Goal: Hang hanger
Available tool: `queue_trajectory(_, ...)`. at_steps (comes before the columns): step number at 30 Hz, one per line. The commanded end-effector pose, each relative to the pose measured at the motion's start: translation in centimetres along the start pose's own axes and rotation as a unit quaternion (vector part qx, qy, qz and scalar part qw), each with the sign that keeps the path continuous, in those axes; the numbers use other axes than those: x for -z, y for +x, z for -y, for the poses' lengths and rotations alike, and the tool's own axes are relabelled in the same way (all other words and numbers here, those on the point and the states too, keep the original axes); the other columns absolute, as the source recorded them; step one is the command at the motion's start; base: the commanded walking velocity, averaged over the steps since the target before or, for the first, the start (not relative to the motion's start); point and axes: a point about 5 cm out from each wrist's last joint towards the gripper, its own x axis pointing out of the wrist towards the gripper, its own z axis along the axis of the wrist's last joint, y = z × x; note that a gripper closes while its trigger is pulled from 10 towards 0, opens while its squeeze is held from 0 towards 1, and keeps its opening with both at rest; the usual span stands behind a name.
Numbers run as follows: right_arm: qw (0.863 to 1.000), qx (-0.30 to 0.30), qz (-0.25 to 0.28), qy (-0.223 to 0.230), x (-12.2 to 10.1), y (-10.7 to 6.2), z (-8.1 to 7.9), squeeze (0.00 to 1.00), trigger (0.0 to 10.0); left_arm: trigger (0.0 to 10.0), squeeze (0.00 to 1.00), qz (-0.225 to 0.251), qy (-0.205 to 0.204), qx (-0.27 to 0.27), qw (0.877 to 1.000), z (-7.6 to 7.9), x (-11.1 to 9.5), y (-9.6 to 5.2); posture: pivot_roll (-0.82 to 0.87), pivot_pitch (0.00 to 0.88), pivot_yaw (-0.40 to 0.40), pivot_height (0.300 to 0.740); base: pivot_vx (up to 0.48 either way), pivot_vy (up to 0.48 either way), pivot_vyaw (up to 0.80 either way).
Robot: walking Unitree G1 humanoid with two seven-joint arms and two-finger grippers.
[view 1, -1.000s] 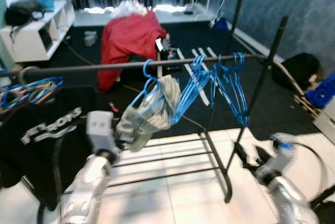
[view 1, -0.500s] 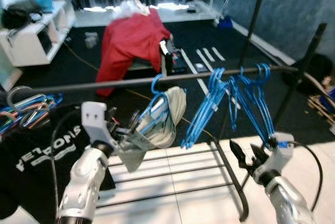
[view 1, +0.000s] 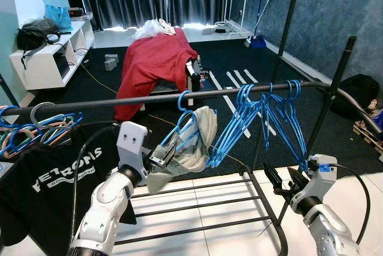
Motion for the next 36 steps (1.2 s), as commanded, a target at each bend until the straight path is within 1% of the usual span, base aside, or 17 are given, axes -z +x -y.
queue_trajectory(1, 1.000, -0.003, 0.001, 0.005, 0.0, 0.1, -0.3, 0.00, 10.0, 10.0, 0.00, 0.002, 0.027, -0.013, 1.000, -0.5, -0.4, 0.7, -0.11, 0.000, -0.002, 0.740, 0.000, 0.000, 0.00)
queue_trajectory(2, 1.000, -0.003, 0.001, 0.005, 0.0, 0.1, -0.3, 0.00, 10.0, 10.0, 0.00, 0.002, 0.027, -0.013, 1.000, -0.5, -0.4, 0.7, -0.11, 0.000, -0.002, 0.740, 0.000, 0.000, 0.00)
queue_trajectory(3, 1.000, -0.003, 0.002, 0.005, 0.0, 0.1, -0.4, 0.00, 10.0, 10.0, 0.00, 0.003, 0.034, -0.029, 0.999, -0.7, -0.6, 1.5, -0.11, 0.000, 0.002, 0.740, 0.000, 0.000, 0.00)
queue_trajectory(4, 1.000, -0.001, 0.002, 0.006, 0.0, 0.2, -0.4, 0.00, 10.0, 10.0, 0.00, 0.002, 0.028, -0.035, 0.999, -0.3, -0.9, 3.2, -0.12, 0.000, 0.007, 0.740, 0.000, 0.000, 0.00)
queue_trajectory(7, 1.000, -0.001, 0.002, 0.006, 0.0, 0.2, -0.4, 0.00, 10.0, 10.0, 0.00, 0.000, 0.020, -0.034, 0.999, -0.1, -1.0, 3.7, -0.12, 0.000, 0.007, 0.740, 0.000, 0.000, 0.00)
queue_trajectory(10, 1.000, 0.000, 0.003, 0.007, 0.0, 0.3, -0.4, 0.00, 10.0, 10.0, 0.00, -0.001, 0.021, -0.015, 1.000, 0.8, -1.1, 4.6, -0.13, 0.000, 0.015, 0.740, 0.000, 0.000, 0.00)
queue_trajectory(15, 1.000, 0.002, 0.005, 0.007, 0.1, 0.2, -0.4, 0.00, 10.0, 10.0, 0.00, -0.014, 0.033, 0.002, 0.999, 1.6, -0.8, 5.2, -0.15, 0.000, 0.024, 0.740, 0.000, 0.000, 0.00)
queue_trajectory(16, 1.000, 0.003, 0.007, 0.007, 0.1, 0.2, -0.5, 0.00, 10.0, 10.0, 0.00, -0.028, 0.042, 0.004, 0.999, 1.8, -0.3, 5.6, -0.15, 0.000, 0.028, 0.740, 0.000, 0.000, 0.00)
queue_trajectory(18, 1.000, 0.004, 0.008, 0.007, 0.1, 0.2, -0.5, 0.00, 10.0, 10.0, 0.00, -0.043, 0.048, 0.000, 0.998, 1.8, 0.1, 5.8, -0.15, 0.000, 0.028, 0.740, 0.000, 0.000, 0.00)
queue_trajectory(21, 1.000, 0.004, 0.007, 0.004, 0.1, 0.2, -0.6, 0.00, 10.0, 10.0, 0.00, -0.071, 0.054, -0.022, 0.996, 1.1, 0.7, 6.2, -0.15, 0.000, 0.030, 0.740, 0.000, 0.000, 0.00)
queue_trajectory(23, 1.000, 0.004, 0.007, 0.004, 0.1, 0.2, -0.6, 0.00, 10.0, 10.0, 0.00, -0.071, 0.054, -0.022, 0.996, 1.1, 0.7, 6.2, -0.15, 0.000, 0.030, 0.740, 0.000, 0.000, 0.00)
queue_trajectory(24, 1.000, 0.004, 0.007, 0.004, 0.1, 0.3, -0.6, 0.00, 10.0, 5.5, 0.00, -0.075, 0.054, -0.028, 0.995, 0.8, 0.8, 6.3, -0.15, 0.000, 0.030, 0.740, 0.000, 0.000, 0.00)
queue_trajectory(25, 1.000, 0.004, 0.007, 0.004, 0.1, 0.3, -0.6, 0.00, 10.0, 5.5, 0.00, -0.075, 0.054, -0.028, 0.995, 0.8, 0.8, 6.3, -0.15, 0.000, 0.030, 0.740, 0.000, 0.000, 0.00)
queue_trajectory(26, 1.000, 0.004, 0.007, 0.004, 0.1, 0.3, -0.6, 0.00, 10.0, 0.0, 0.00, -0.084, 0.054, -0.034, 0.994, 0.6, 1.0, 6.3, -0.15, 0.000, 0.031, 0.740, 0.000, 0.000, 0.00)
queue_trajectory(30, 1.000, 0.005, 0.007, 0.004, 0.1, 0.3, -0.6, 0.00, 10.0, 0.0, 0.00, -0.093, 0.053, -0.036, 0.994, 0.4, 1.2, 6.2, -0.15, 0.000, 0.031, 0.740, 0.000, 0.000, 0.00)
queue_trajectory(31, 1.000, 0.006, 0.007, 0.004, 0.1, 0.2, -0.6, 0.00, 10.0, 0.0, 0.00, -0.107, 0.055, -0.044, 0.992, -0.1, 1.6, 6.0, -0.15, 0.000, 0.031, 0.740, 0.000, 0.000, 0.00)
queue_trajectory(36, 1.000, 0.006, 0.007, 0.004, 0.1, 0.2, -0.6, 0.00, 10.0, 0.0, 0.00, -0.110, 0.055, -0.049, 0.991, -0.5, 1.7, 5.9, -0.15, 0.000, 0.030, 0.740, 0.000, 0.000, 0.00)
